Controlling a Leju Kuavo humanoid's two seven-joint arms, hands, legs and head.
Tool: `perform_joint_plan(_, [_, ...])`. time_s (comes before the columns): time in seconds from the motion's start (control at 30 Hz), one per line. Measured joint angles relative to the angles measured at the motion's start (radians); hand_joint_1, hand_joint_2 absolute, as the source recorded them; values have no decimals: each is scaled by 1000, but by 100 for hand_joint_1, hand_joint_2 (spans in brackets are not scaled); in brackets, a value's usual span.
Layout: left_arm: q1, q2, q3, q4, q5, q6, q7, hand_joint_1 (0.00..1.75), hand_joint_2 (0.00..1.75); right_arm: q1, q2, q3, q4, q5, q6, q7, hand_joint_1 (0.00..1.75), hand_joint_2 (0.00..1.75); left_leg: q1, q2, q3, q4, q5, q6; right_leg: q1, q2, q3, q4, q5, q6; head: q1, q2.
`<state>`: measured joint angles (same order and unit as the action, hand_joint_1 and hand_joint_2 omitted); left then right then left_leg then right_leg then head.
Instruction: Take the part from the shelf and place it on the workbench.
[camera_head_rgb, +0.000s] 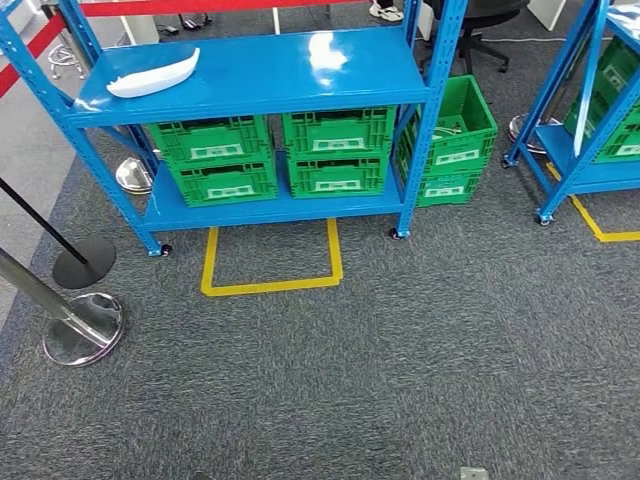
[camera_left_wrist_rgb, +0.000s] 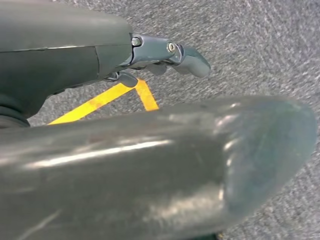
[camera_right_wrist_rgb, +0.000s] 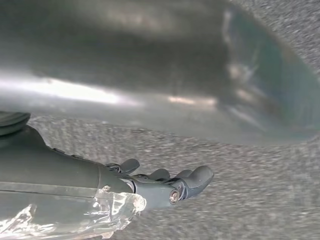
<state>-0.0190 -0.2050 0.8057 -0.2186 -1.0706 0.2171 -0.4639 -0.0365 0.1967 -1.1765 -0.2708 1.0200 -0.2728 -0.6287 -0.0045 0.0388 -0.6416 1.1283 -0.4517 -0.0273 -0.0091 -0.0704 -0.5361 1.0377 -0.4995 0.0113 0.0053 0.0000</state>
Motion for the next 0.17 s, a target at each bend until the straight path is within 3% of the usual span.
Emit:
perform_joint_plan(0.07, [-5, -1, 1, 0, 0, 0, 0, 0, 0, 1, 0, 0, 0, 1, -1, 0, 0, 0, -8, 56, 36, -92, 29, 10, 9, -19, 10, 0, -17, 11, -3, 0])
perform_joint_plan(0.1, [-7, -1, 1, 0, 0, 0, 0, 0, 0, 1, 0, 0, 0, 2, -2, 0, 0, 0, -12, 65, 41, -106, 24, 14, 13, -30, 14, -3, -24, 16, -2, 0])
perform_joint_plan(0.17, [-8, -1, 1, 0, 0, 0, 0, 0, 0, 0, 0, -1, 0, 3, -2, 1, 0, 0, -11, 45, 41, -112, 18, 21, 17, -53, 28, -10, -32, 22, 0, 0])
